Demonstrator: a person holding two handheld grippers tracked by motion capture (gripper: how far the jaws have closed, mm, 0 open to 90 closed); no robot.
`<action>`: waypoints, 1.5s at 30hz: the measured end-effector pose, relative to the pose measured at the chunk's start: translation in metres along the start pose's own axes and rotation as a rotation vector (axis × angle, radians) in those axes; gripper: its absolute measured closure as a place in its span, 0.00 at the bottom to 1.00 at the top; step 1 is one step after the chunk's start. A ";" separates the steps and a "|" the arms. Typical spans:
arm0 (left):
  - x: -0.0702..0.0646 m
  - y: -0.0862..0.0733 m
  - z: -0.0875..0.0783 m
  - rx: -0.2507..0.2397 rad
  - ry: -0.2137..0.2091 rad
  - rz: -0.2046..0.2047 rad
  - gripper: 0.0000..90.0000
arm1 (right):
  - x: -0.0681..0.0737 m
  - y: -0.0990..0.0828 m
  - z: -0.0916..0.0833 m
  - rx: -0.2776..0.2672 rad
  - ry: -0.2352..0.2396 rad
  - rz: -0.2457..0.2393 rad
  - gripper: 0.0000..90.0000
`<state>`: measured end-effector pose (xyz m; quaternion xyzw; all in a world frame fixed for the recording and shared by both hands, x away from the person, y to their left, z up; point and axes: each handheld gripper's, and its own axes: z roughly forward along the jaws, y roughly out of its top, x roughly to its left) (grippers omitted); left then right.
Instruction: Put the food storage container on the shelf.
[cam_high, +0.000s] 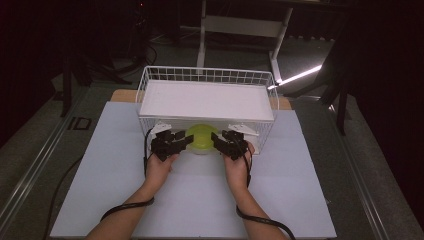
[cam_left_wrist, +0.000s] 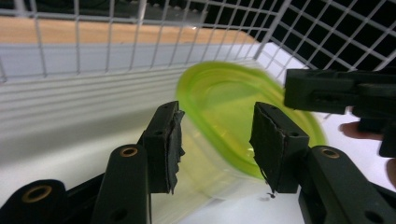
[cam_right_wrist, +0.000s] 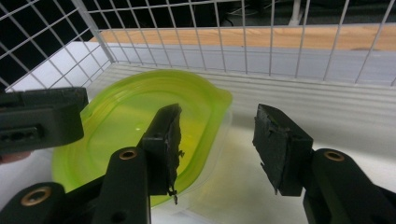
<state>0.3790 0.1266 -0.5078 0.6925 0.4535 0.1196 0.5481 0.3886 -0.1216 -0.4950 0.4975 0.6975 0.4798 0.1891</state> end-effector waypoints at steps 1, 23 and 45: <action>-0.001 0.000 -0.002 -0.009 -0.005 0.006 0.59 | 0.001 0.000 -0.002 -0.001 -0.002 -0.015 0.56; -0.027 -0.026 -0.065 0.012 -0.095 0.041 0.32 | 0.033 -0.035 -0.034 0.119 0.103 -0.090 1.00; -0.023 -0.045 -0.089 -0.049 -0.009 0.075 0.00 | 0.039 -0.029 0.011 0.151 0.072 -0.038 1.00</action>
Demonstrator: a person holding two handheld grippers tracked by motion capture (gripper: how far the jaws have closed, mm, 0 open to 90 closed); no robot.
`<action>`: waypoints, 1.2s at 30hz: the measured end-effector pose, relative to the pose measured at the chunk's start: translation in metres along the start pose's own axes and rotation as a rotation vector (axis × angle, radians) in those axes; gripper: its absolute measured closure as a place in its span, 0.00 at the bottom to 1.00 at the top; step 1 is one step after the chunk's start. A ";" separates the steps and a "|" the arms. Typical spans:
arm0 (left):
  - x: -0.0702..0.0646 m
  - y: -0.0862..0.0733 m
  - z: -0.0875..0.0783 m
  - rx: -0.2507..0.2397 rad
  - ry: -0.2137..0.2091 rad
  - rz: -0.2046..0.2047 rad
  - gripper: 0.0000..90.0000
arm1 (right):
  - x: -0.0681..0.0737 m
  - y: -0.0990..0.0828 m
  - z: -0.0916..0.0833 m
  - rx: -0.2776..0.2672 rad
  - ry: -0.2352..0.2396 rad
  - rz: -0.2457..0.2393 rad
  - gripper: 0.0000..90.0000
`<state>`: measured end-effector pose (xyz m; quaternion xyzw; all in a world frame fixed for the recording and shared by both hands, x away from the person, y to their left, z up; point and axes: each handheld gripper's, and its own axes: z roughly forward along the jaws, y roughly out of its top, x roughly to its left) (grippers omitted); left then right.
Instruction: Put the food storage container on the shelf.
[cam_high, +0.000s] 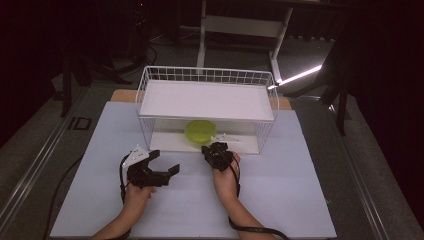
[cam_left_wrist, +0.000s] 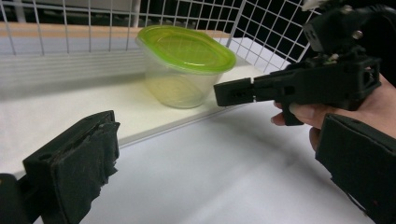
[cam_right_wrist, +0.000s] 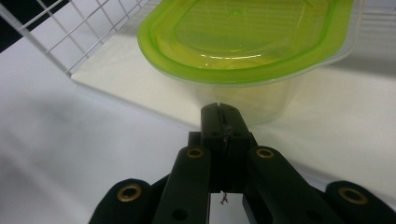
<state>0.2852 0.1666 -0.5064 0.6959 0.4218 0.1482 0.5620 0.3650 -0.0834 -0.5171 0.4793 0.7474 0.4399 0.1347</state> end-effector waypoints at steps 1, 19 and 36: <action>0.000 0.000 0.000 0.005 -0.003 0.002 0.00 | 0.002 0.002 0.004 0.000 -0.001 0.002 1.00; -0.010 0.012 -0.010 -0.020 -0.026 0.096 0.00 | 0.010 -0.003 -0.018 0.013 0.042 -0.036 0.91; -0.021 0.019 -0.043 -0.019 -0.166 0.118 0.00 | 0.012 -0.017 -0.084 -0.106 0.164 -0.145 0.21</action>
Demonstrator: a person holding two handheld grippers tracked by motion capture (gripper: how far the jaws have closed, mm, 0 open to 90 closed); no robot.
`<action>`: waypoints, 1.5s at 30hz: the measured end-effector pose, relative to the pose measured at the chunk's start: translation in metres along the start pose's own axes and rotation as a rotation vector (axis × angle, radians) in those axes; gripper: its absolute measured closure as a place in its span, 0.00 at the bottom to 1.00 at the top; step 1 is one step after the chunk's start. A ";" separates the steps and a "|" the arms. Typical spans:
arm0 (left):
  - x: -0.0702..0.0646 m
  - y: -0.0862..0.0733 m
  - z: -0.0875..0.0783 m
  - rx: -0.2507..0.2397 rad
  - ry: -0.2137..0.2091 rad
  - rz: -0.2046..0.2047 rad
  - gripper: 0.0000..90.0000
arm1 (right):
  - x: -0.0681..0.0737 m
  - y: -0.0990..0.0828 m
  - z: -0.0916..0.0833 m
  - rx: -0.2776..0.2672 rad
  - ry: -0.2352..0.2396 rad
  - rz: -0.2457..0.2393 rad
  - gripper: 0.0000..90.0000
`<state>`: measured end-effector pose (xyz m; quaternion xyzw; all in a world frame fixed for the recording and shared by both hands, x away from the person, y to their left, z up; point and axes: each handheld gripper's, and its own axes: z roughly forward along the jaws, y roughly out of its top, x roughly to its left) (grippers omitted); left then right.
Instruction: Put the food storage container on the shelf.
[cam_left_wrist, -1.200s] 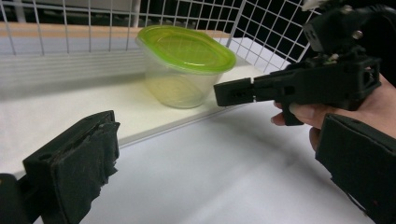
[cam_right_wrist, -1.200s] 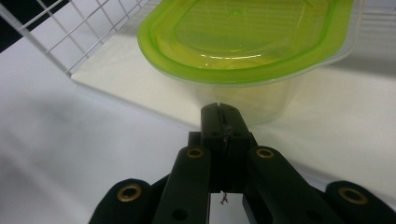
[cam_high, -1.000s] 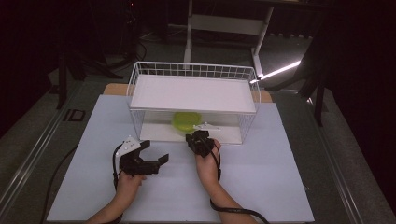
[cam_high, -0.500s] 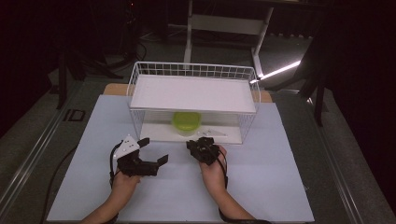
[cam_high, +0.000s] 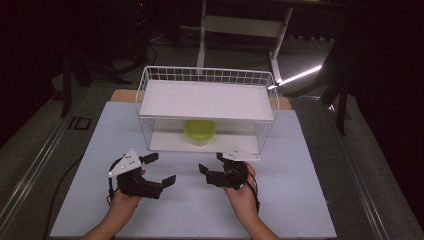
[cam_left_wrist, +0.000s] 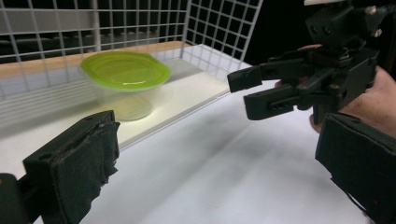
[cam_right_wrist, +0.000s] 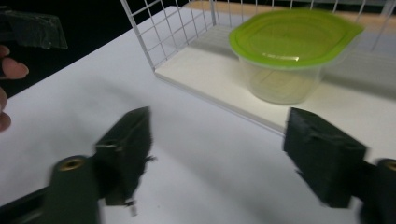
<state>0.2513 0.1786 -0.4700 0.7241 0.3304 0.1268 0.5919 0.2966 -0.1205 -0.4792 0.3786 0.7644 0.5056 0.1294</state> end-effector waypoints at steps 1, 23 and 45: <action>-0.001 0.000 -0.003 -0.009 -0.003 -0.003 0.00 | 0.001 -0.001 -0.007 -0.016 0.018 -0.003 0.20; 0.002 -0.015 -0.030 0.027 0.010 0.016 0.00 | -0.014 -0.020 -0.071 -0.040 0.044 -0.026 0.20; 0.007 -0.036 -0.058 0.056 0.034 -0.001 0.00 | -0.040 -0.051 -0.115 -0.005 -0.019 -0.021 0.20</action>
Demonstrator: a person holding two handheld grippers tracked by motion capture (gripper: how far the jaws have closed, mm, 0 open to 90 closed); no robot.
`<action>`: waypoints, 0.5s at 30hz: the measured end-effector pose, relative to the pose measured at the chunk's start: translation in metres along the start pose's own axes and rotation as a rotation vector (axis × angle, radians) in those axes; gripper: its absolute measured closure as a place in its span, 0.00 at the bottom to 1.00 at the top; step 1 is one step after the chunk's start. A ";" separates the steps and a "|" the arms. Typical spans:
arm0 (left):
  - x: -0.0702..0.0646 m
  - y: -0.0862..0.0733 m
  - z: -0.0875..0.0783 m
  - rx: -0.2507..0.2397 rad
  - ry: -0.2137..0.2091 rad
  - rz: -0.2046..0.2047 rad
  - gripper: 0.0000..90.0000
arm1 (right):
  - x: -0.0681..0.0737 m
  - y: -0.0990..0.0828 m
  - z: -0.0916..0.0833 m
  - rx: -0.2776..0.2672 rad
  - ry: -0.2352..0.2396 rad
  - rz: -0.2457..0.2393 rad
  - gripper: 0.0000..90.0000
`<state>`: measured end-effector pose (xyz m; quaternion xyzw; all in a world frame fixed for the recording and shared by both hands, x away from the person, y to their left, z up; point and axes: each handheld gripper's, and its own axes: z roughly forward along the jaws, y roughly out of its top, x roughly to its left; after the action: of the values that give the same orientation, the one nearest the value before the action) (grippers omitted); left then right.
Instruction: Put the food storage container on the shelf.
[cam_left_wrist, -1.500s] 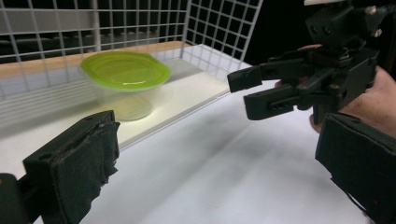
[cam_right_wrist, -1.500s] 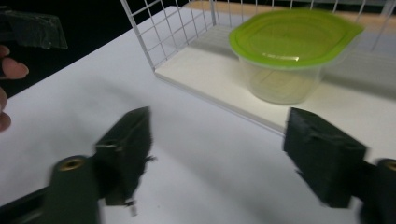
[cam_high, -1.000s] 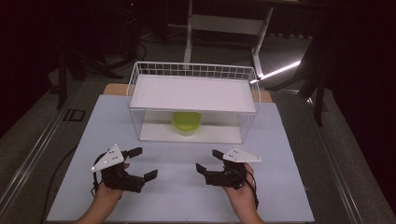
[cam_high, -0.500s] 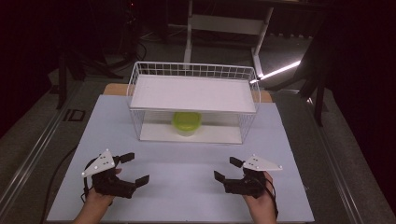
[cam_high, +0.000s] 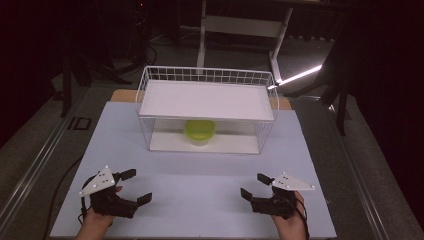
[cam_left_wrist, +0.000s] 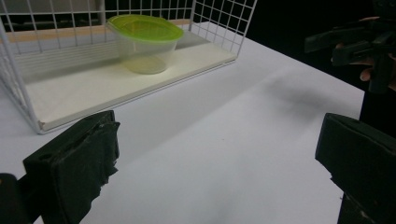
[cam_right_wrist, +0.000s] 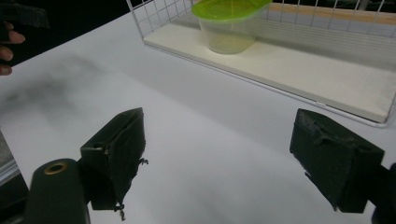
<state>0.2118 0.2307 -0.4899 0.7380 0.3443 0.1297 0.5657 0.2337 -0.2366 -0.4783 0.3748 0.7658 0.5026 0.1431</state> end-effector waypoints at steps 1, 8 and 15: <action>0.001 -0.001 0.000 0.001 0.000 -0.001 0.00 | 0.000 0.000 0.000 0.000 0.000 0.000 0.20; 0.004 -0.005 -0.002 -0.006 -0.001 -0.012 0.00 | -0.004 -0.008 0.001 0.013 -0.001 -0.018 0.20; 0.003 -0.011 -0.001 0.010 -0.017 -0.010 0.00 | -0.008 -0.012 0.003 0.016 0.012 -0.054 0.20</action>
<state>0.2096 0.2342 -0.5003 0.7401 0.3437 0.1192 0.5656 0.2361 -0.2432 -0.4920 0.3520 0.7804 0.4947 0.1492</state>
